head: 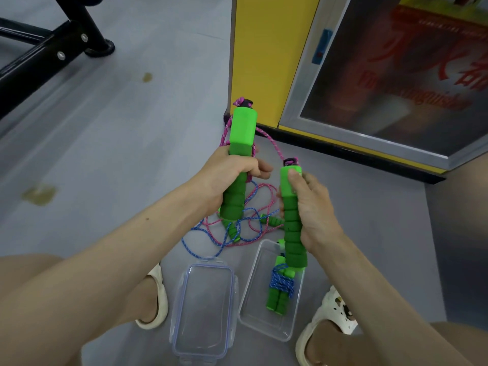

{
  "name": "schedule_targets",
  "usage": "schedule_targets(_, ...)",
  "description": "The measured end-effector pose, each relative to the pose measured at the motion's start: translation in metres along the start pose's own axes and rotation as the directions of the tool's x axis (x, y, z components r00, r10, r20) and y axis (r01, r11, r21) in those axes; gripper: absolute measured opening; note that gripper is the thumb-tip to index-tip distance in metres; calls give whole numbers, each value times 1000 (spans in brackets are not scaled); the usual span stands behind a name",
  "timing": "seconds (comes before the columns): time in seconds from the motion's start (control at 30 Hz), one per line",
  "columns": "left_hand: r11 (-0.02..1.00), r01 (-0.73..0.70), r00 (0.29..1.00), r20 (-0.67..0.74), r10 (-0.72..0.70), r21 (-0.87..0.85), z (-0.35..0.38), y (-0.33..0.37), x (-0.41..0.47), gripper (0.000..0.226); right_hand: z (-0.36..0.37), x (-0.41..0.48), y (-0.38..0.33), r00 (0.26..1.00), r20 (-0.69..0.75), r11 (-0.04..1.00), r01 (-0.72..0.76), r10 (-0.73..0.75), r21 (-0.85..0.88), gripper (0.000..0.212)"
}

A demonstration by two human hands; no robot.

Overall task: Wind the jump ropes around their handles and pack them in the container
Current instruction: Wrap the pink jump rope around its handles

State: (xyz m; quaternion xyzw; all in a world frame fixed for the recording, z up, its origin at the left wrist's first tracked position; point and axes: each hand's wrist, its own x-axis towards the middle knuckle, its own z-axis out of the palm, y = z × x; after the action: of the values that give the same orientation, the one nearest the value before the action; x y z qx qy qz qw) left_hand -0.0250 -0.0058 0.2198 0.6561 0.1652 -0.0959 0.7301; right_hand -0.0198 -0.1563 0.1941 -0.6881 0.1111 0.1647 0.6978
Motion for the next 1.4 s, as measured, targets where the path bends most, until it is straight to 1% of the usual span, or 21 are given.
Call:
schedule_targets(0.03,1000,19,1000,22,-19,-23,1,0,0,26,-2,2,-1,1000,-26,998,-12,14,58,17)
schedule_targets(0.1,994,75,994,87,-68,-75,4,0,-3,37,-5,5,-4,997,5,982,-77,77,170,24)
schedule_targets(0.17,982,130,981,161,-108,-135,6,-1,-6,40,-6,5,-5,986,88,957,-160,143,243,46)
schedule_targets(0.23,963,181,966,222,-135,-198,7,-3,-9,37,-6,4,-3,975,130,948,-207,180,243,71)
schedule_targets(0.27,952,204,959,240,-149,-228,7,-4,-10,36,-5,4,-2,968,154,939,-231,197,253,72)
schedule_targets(0.33,917,251,947,275,-167,-309,5,-6,-11,36,-5,3,-3,945,225,893,-302,236,334,59)
schedule_targets(0.4,879,274,939,307,-156,-391,2,-7,-12,36,-8,5,-4,925,234,823,-374,298,429,43)
schedule_targets(0.43,867,274,939,312,-146,-417,1,-7,-12,37,-10,5,-4,919,209,815,-392,333,426,34)
schedule_targets(0.5,850,268,938,323,-123,-454,1,-6,-12,38,-10,3,-3,906,186,840,-422,380,341,20)
schedule_targets(0.53,843,269,936,332,-115,-465,2,-6,-13,37,-9,1,-2,895,220,836,-442,388,324,17)
schedule_targets(0.63,822,291,926,360,-114,-489,6,-8,-14,35,-7,-2,-2,871,355,799,-467,340,380,24)
schedule_targets(0.73,812,297,919,380,-101,-503,6,-8,-13,35,-7,-4,-5,874,393,781,-451,286,432,24)
schedule_targets(0.93,812,342,896,426,-128,-474,5,-7,-14,37,-3,-6,-4,889,376,802,-416,261,429,19)
schedule_targets(0.97,813,358,888,437,-144,-459,4,-8,-13,37,-1,-6,-4,891,392,781,-408,228,473,18)
schedule_targets(1.07,829,393,860,478,-179,-398,2,-6,-13,43,3,-6,-3,871,472,646,-440,138,623,16)
schedule_targets(1.13,843,405,845,496,-197,-355,-2,-6,-12,45,3,-5,-1,863,482,623,-461,149,632,24)
schedule_targets(1.2,860,404,837,505,-211,-311,-5,-3,-14,44,3,-4,-2,861,477,646,-467,177,604,25)
schedule_targets(1.27,889,381,860,451,-240,-254,-11,0,-15,41,5,-3,-5,868,446,718,-452,217,530,16)
schedule_targets(1.3,920,347,890,375,-260,-184,-16,0,-13,37,6,-1,-8,883,399,766,-431,248,477,12)
schedule_targets(1.37,961,277,943,183,-277,30,-30,-3,-7,34,3,7,-9,918,251,848,-383,306,366,19)
schedule_targets(1.4,955,265,952,120,-281,134,-36,-3,-6,32,1,11,-9,932,168,878,-360,321,316,21)
